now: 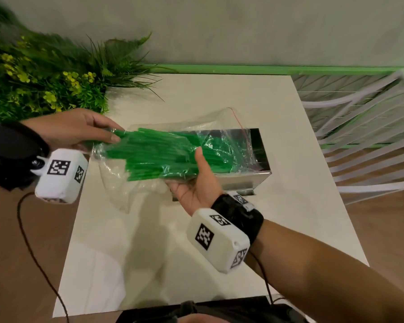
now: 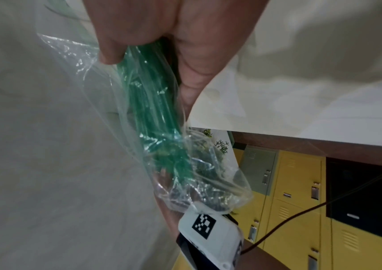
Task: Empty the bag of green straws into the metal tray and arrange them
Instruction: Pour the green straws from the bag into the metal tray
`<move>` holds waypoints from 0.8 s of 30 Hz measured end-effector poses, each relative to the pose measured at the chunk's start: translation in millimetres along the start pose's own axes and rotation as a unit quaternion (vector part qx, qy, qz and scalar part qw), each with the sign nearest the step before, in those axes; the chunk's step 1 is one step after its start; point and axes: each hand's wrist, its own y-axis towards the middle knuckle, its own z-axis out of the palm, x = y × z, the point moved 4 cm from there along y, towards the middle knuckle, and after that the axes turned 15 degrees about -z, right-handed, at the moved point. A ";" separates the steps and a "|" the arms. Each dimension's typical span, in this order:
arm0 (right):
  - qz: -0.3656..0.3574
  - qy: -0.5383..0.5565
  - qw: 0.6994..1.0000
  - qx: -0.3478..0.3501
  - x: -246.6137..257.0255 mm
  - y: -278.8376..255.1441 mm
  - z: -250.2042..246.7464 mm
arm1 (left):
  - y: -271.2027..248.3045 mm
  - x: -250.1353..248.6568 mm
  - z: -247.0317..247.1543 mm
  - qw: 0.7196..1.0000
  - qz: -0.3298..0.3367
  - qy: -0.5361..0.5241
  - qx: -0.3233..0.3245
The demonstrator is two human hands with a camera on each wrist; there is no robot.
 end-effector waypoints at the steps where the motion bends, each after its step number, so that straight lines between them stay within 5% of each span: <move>1: -0.001 0.008 1.000 -0.003 -0.5 3.3 2.3 | -1.4 -7.3 -1.1 1.000 0.006 0.015 -0.002; 7: -0.034 -0.003 0.998 -0.045 0.5 17.3 0.7 | 6.8 -17.5 -8.1 0.996 -0.015 0.045 -0.079; 12: -0.039 -0.027 0.998 -0.044 1.7 18.0 -9.6 | 18.6 17.6 -18.9 0.988 -0.012 -0.125 -0.088; 18: -0.005 -0.025 0.999 -0.039 -4.3 15.3 -8.4 | 23.0 66.1 9.0 0.879 0.053 -0.469 -0.072; 21: 0.019 -0.088 0.994 -0.055 -8.9 15.9 -13.9 | 19.9 58.2 38.0 0.882 0.071 -0.458 -0.083; 24: 0.054 -0.149 0.986 -0.047 -5.0 11.4 -18.7 | 8.3 36.5 41.6 0.889 0.095 -0.394 -0.213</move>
